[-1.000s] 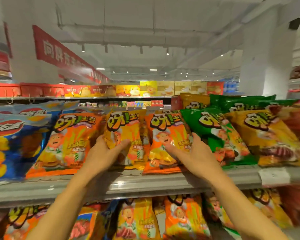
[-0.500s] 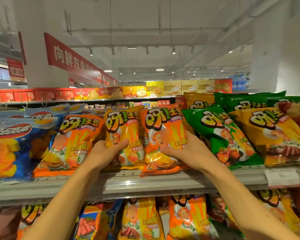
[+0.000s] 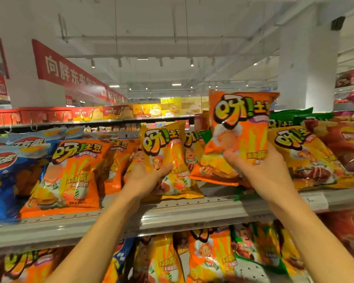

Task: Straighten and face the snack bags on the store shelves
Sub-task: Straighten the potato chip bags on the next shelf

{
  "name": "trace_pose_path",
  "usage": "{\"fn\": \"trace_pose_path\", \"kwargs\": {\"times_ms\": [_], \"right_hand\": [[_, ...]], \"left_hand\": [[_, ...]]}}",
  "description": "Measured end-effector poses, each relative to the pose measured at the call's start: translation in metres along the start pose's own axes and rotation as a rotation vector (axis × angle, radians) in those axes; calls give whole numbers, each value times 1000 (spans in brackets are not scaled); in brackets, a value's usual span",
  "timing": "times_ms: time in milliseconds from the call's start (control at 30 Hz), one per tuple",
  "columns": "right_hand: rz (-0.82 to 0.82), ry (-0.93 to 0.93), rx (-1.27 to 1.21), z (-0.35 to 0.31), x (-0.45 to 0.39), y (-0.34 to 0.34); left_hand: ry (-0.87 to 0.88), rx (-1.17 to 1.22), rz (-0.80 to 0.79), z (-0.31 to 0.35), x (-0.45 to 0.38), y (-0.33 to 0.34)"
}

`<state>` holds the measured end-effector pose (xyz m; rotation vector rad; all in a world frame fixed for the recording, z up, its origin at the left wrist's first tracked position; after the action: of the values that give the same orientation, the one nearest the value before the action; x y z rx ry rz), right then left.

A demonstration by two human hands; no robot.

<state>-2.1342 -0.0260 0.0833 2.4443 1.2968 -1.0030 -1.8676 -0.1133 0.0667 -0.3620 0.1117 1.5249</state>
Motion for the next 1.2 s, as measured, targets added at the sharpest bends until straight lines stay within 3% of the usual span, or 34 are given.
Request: {"fn": "trace_pose_path", "kwargs": {"times_ms": [267, 367, 567, 767, 1200], "right_hand": [[33, 58, -2, 1, 14, -25], [33, 75, 6, 1, 18, -22], [11, 67, 19, 2, 24, -9], [6, 44, 16, 0, 28, -2], [-14, 54, 40, 0, 32, -1]], "left_hand": [[-11, -192, -14, 2, -10, 47], [6, -117, -53, 0, -8, 57], [74, -276, -71, 1, -8, 66], [92, -197, -154, -3, -9, 52], [121, -390, -216, 3, -21, 76]]}}
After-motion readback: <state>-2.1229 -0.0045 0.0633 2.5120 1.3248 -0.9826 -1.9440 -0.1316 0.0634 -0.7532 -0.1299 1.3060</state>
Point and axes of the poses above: each hand's wrist, its own x-axis away from the middle knuckle, its own y-axis out of the palm, z = x × y, the point moved 4 cm from there along -x, towards the middle knuckle, and after that the axes turned 1 degree about z, right-handed, at the moved point
